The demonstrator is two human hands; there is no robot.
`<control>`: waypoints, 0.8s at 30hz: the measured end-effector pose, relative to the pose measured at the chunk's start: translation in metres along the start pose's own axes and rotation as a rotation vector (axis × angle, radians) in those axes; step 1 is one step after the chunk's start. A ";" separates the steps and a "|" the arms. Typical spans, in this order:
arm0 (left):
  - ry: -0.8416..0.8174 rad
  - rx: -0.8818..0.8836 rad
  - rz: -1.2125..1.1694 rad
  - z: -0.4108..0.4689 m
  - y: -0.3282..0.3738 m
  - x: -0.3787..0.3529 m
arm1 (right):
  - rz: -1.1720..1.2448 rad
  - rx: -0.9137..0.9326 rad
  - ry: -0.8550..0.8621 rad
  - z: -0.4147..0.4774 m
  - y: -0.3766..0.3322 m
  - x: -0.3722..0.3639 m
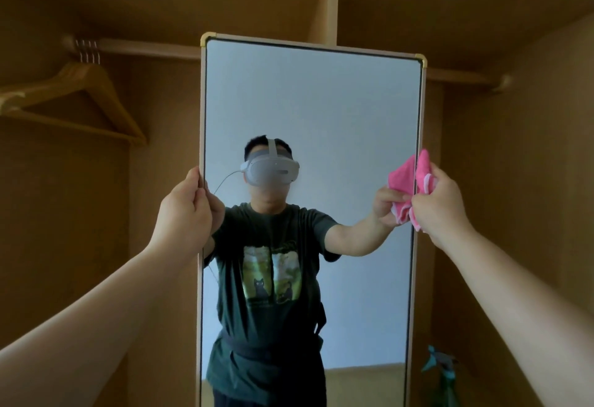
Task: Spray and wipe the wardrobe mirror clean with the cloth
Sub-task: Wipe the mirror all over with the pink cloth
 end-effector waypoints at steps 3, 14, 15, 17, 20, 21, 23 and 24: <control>-0.045 0.050 -0.018 -0.007 -0.010 -0.003 | -0.014 0.000 0.004 -0.008 0.007 -0.003; -0.131 0.121 -0.106 -0.038 -0.028 -0.010 | -0.058 -0.028 0.005 -0.025 0.031 -0.002; -0.138 0.124 -0.113 -0.040 -0.031 -0.011 | -0.057 -0.033 0.004 -0.025 0.033 -0.002; -0.159 0.120 -0.105 -0.043 -0.038 -0.015 | -0.059 -0.039 0.006 -0.027 0.039 -0.003; -0.220 0.173 -0.136 -0.046 -0.060 -0.021 | -0.084 -0.034 0.011 -0.031 0.044 -0.005; -0.260 0.190 -0.166 -0.047 -0.065 -0.024 | -0.086 -0.034 0.015 -0.031 0.046 -0.006; -0.290 0.162 -0.144 -0.049 -0.070 -0.025 | -0.078 -0.042 0.025 -0.033 0.052 -0.007; -0.279 0.134 -0.104 -0.050 -0.068 -0.024 | -0.079 -0.047 0.031 -0.034 0.055 -0.007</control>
Point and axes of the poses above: each hand's wrist, its own z-axis towards the middle knuckle, its own x-axis out of the back of the hand, y = z × x, the point moved 9 cm from there along z, towards the middle knuckle, and after that the axes turned 3 degrees about -x, right-handed, at the moved point
